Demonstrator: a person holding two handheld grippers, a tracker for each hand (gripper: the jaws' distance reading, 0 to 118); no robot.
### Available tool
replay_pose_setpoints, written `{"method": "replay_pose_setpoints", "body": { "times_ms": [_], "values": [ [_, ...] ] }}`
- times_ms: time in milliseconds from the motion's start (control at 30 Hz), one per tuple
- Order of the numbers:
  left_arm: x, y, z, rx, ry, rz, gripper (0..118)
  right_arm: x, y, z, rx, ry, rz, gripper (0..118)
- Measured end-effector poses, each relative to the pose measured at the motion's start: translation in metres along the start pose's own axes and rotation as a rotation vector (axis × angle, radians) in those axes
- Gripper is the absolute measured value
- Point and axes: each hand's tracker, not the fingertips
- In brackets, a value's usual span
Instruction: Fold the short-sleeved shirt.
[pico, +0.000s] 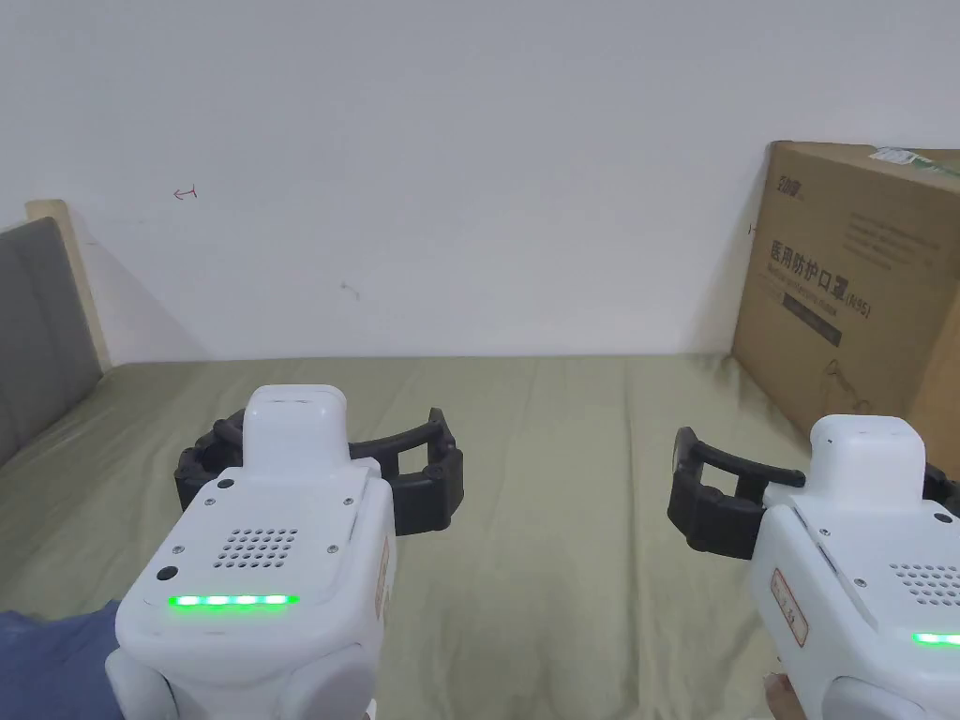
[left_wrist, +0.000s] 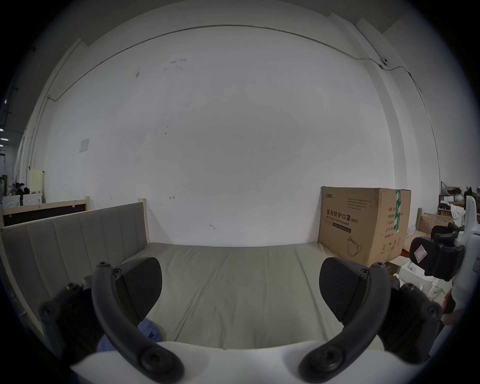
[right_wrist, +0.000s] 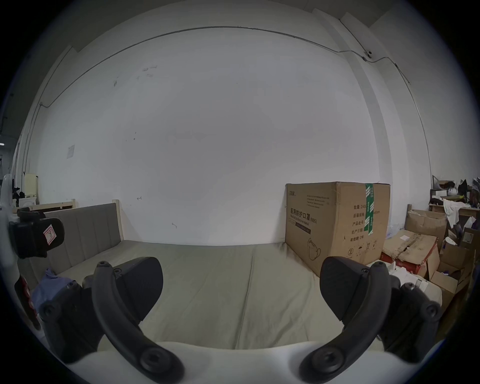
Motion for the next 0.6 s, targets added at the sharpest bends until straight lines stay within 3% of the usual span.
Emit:
{"method": "replay_pose_setpoints", "body": {
  "times_ms": [333, 367, 400, 433, 467, 500, 533, 567, 600],
  "values": [
    [-0.001, 0.0, -0.003, -0.014, -0.006, 0.003, 118, -0.002, 0.001, 0.0, 0.0, 0.009, 0.004, 118],
    [-0.002, -0.001, -0.002, -0.015, -0.016, 0.006, 116, -0.002, 0.001, 0.0, 0.0, 0.01, 0.005, 118],
    [-0.003, -0.002, 0.0, -0.006, -0.036, 0.011, 104, -0.002, 0.001, 0.0, 0.001, 0.012, 0.006, 115],
    [-0.004, -0.002, 0.0, -0.007, -0.036, 0.012, 83, -0.003, 0.001, 0.003, 0.017, 0.005, 0.001, 105],
    [-0.003, -0.002, -0.001, -0.015, -0.036, 0.013, 48, -0.002, 0.001, 0.005, 0.036, 0.016, -0.007, 79],
    [-0.003, -0.003, -0.004, -0.05, -0.026, 0.001, 0, -0.002, 0.001, 0.005, 0.034, 0.02, -0.003, 11],
    [-0.003, -0.006, -0.006, -0.089, 0.02, -0.019, 0, -0.003, 0.001, 0.001, 0.016, -0.007, 0.016, 0],
    [-0.003, -0.009, -0.009, -0.072, -0.017, -0.004, 0, -0.001, -0.001, 0.001, 0.019, -0.048, 0.0, 0],
    [-0.005, -0.012, -0.009, -0.081, -0.067, 0.009, 0, 0.002, -0.002, 0.0, 0.001, 0.005, -0.012, 0]
  ]
}}
